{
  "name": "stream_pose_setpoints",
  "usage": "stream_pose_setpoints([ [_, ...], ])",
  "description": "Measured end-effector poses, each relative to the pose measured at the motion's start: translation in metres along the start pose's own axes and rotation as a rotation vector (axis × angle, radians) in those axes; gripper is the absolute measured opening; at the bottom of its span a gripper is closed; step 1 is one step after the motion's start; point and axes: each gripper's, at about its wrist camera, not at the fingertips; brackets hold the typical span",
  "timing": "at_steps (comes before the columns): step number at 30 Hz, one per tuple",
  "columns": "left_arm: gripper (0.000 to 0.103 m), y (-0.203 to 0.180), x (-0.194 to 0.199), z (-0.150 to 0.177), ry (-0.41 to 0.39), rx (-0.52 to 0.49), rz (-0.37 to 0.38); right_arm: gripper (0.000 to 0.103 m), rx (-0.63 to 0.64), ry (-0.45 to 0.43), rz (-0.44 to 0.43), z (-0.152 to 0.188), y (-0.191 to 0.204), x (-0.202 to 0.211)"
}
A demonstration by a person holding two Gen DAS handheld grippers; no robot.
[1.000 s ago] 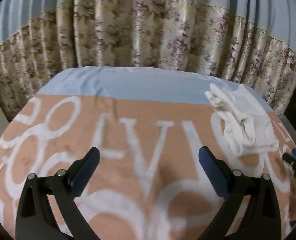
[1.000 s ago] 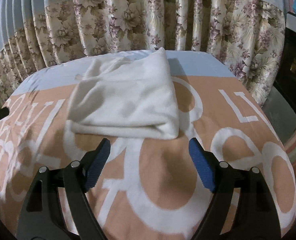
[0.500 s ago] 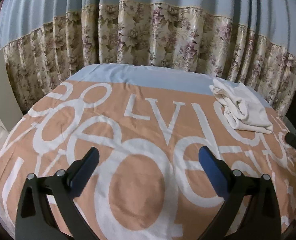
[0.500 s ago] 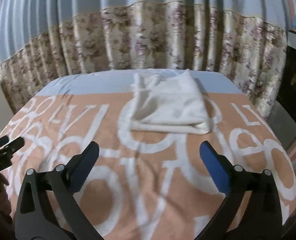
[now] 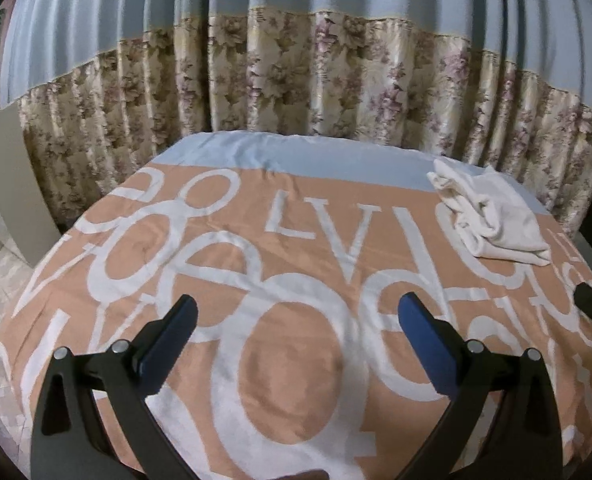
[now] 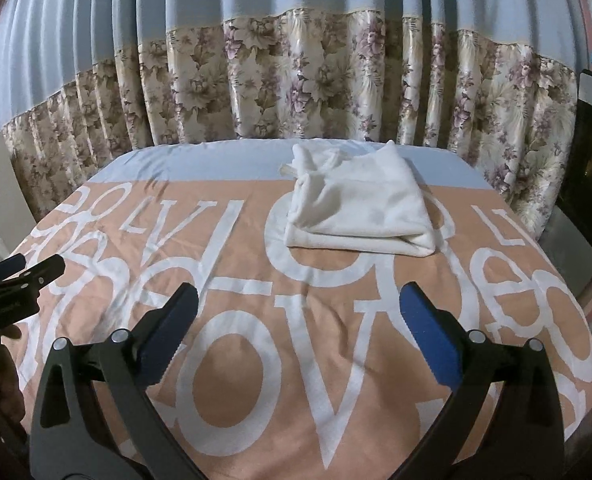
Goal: Fold small clothes
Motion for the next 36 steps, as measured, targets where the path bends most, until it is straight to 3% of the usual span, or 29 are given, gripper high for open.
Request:
stream_pose_setpoints([
  [5,0.101,-0.003,0.002,-0.001,-0.001,-0.021,0.029,0.100,0.014,-0.020,0.033,0.001,0.001,0.000],
  [21,0.101,-0.012,0.021,-0.007,-0.061,-0.076,0.021,0.100,-0.044,-0.064,0.069,-0.010,-0.012,0.015],
  [36,0.101,-0.009,0.022,-0.010,-0.059,-0.029,0.062,0.100,-0.036,-0.096,0.093,-0.015,-0.016,0.022],
])
Point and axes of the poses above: each gripper's, at about its wrist camera, not at the fingertips, and x roughly against the way its jaws point, y to its left, z to its underside, and after that the axes turned 4 degrees about z, right-handed
